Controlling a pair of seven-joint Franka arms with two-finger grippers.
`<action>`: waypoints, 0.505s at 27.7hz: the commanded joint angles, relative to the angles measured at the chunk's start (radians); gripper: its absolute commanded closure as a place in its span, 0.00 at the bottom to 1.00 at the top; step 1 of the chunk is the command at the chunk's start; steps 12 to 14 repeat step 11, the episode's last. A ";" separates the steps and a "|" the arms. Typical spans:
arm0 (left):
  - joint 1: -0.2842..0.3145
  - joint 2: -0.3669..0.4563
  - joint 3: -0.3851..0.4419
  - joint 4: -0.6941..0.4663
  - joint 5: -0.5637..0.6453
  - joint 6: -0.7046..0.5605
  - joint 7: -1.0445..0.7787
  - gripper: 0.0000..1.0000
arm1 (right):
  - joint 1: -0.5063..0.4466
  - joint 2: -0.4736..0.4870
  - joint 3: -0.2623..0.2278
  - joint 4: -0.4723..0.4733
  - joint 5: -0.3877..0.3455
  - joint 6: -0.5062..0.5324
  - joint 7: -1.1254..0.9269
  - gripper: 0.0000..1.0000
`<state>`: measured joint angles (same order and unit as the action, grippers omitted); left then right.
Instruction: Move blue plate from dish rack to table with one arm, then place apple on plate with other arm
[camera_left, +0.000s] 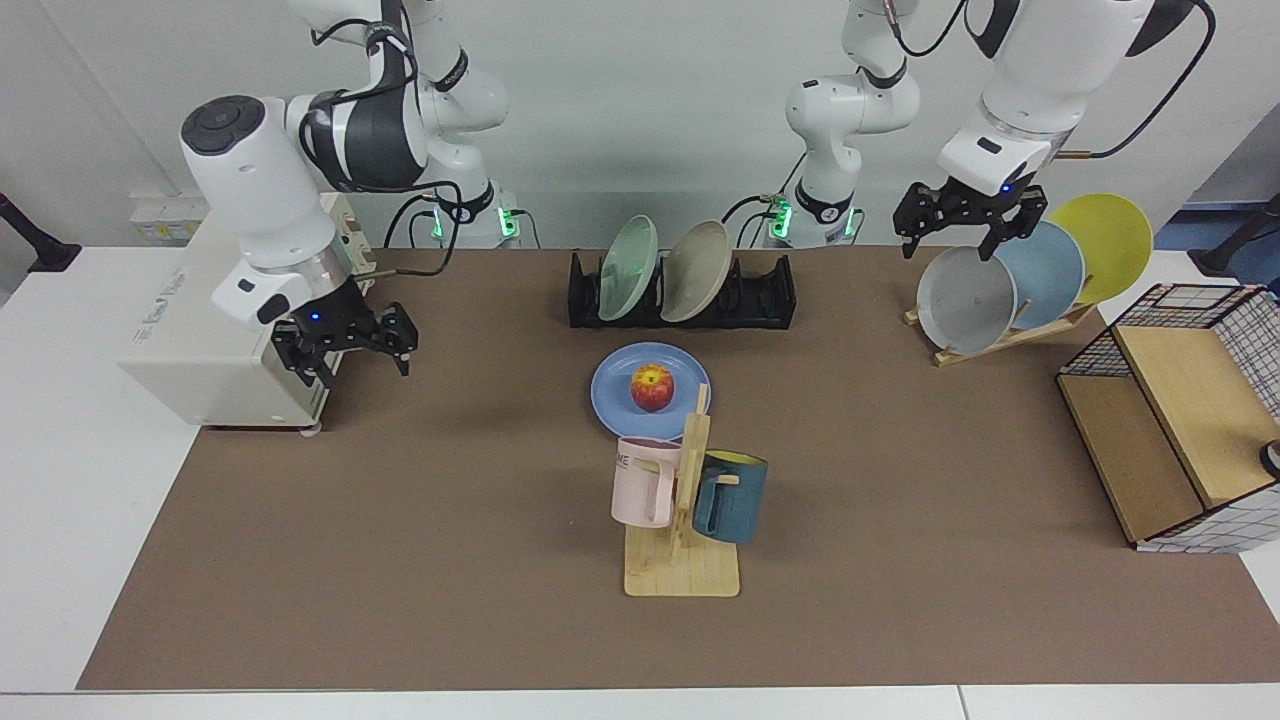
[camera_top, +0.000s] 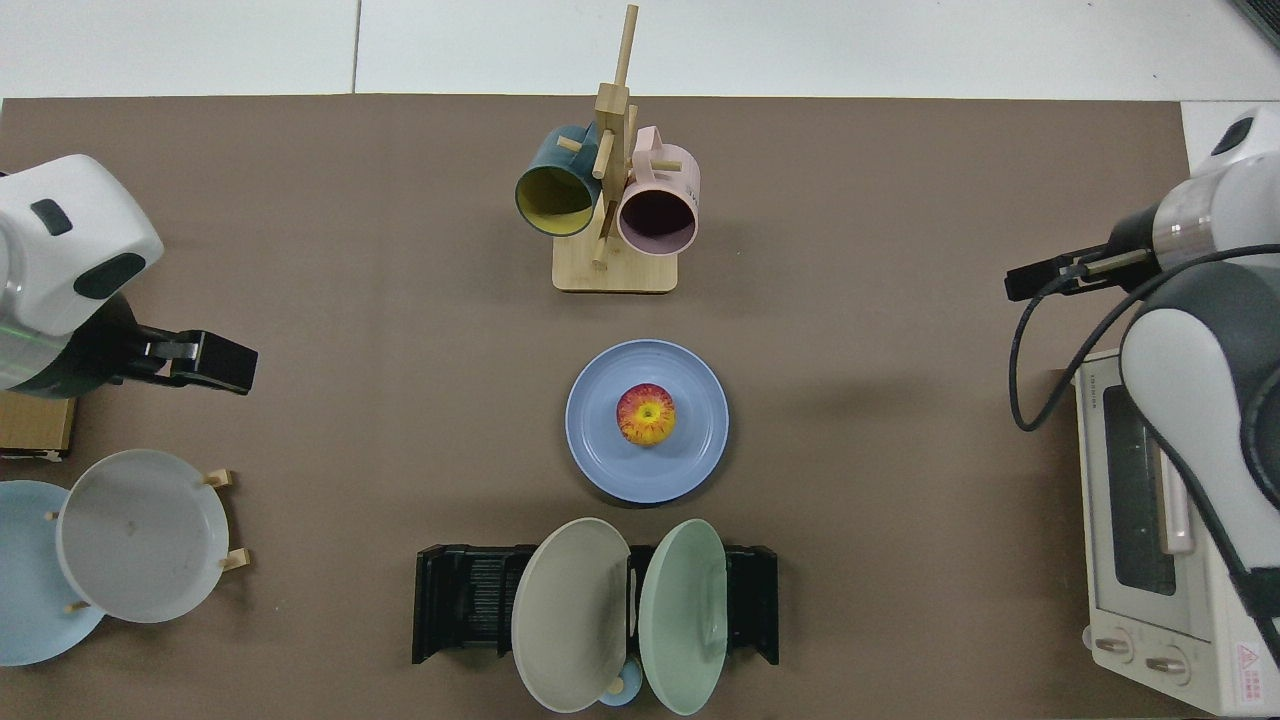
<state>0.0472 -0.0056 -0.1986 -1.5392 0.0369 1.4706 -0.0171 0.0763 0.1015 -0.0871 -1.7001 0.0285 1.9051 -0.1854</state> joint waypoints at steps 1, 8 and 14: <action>0.005 0.010 -0.004 0.025 0.005 -0.021 -0.009 0.00 | -0.009 -0.052 0.017 -0.027 -0.025 -0.044 0.004 0.00; 0.005 0.010 -0.004 0.025 0.005 -0.021 -0.009 0.00 | 0.003 -0.062 0.023 -0.027 -0.029 -0.052 0.135 0.00; 0.005 0.010 -0.004 0.025 0.005 -0.021 -0.009 0.00 | 0.003 -0.065 0.024 -0.029 -0.027 -0.051 0.136 0.00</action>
